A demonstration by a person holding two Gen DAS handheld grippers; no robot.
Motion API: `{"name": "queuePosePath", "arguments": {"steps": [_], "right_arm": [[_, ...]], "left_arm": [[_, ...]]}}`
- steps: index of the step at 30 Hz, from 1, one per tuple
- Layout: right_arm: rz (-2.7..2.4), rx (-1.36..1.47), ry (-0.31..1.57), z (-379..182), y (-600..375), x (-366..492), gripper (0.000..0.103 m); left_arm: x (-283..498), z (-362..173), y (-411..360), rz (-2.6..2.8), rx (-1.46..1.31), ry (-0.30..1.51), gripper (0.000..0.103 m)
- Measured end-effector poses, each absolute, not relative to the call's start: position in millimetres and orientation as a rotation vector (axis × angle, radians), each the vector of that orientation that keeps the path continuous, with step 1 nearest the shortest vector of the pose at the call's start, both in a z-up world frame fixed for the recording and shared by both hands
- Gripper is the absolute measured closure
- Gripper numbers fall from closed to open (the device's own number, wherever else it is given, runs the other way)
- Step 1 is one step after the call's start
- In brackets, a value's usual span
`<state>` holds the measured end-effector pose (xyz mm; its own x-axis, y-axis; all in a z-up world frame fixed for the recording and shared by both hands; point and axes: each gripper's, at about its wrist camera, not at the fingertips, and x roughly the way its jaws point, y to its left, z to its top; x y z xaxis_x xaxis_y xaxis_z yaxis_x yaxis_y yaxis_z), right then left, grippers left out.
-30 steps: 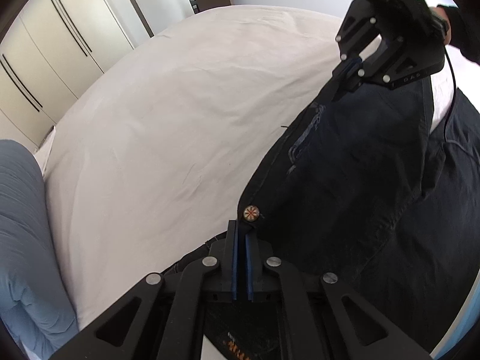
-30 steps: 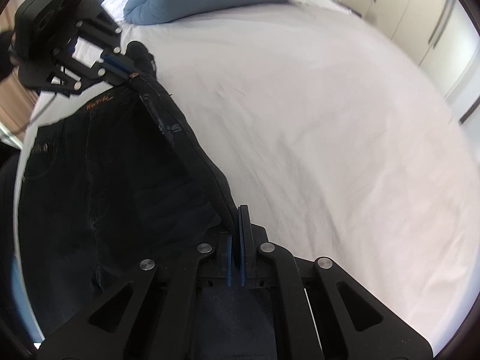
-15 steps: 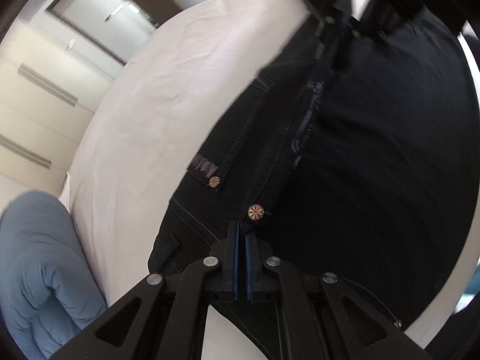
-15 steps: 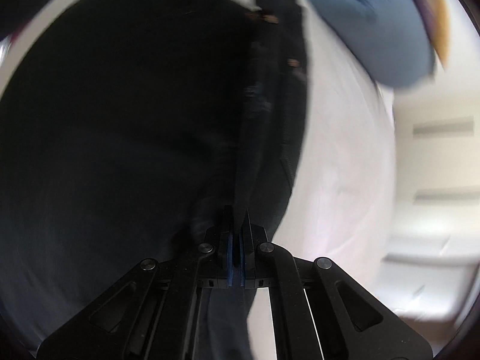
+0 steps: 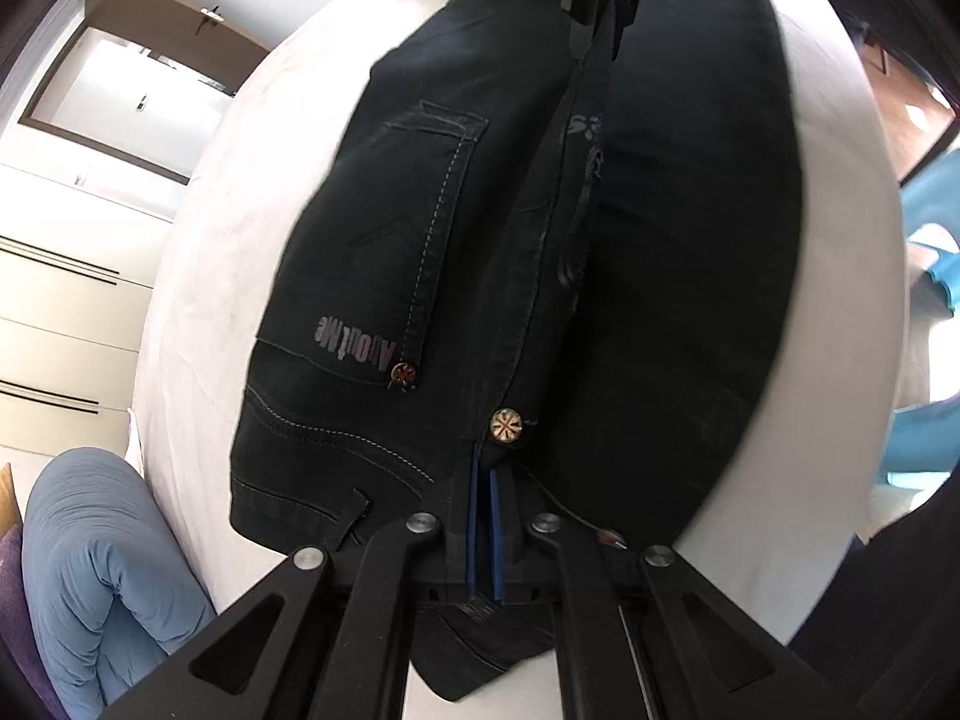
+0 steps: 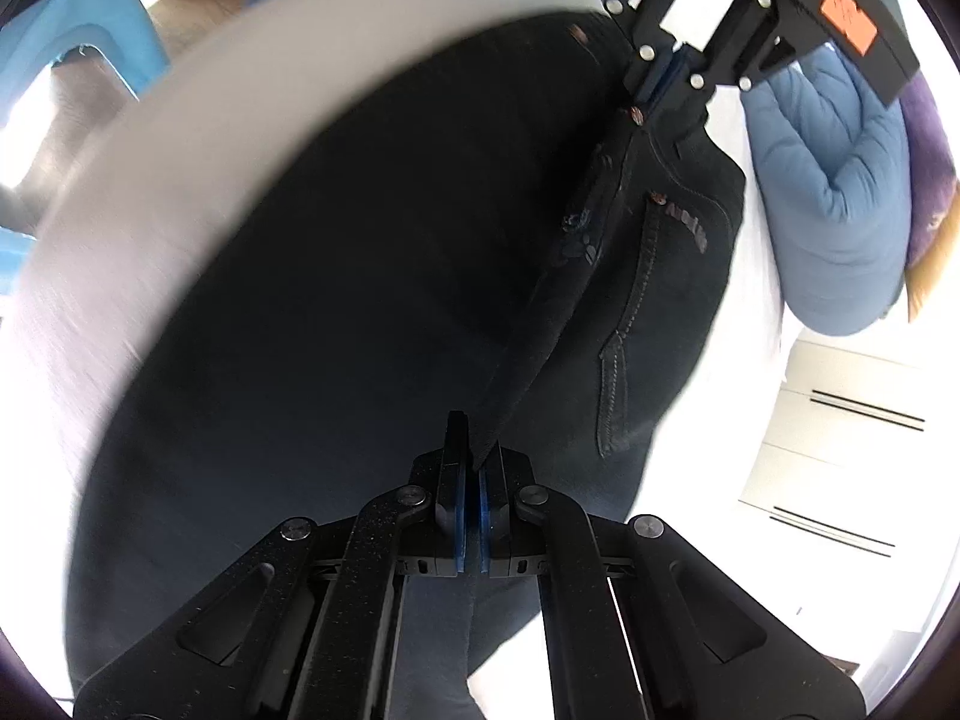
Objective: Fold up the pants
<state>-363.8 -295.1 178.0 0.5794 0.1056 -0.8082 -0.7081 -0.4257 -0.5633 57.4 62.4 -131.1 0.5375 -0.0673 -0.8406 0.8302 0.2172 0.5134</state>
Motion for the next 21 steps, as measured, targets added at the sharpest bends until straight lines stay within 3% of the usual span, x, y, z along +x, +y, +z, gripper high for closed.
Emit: {"name": "queuePosePath", "arguments": {"steps": [21], "right_arm": [[0.978, -1.7, 0.542, 159.4, -255.6, -432.2, 0.101]], "left_arm": [[47.1, -140.1, 86.4, -0.727, 1.227, 0.809, 0.1]]}}
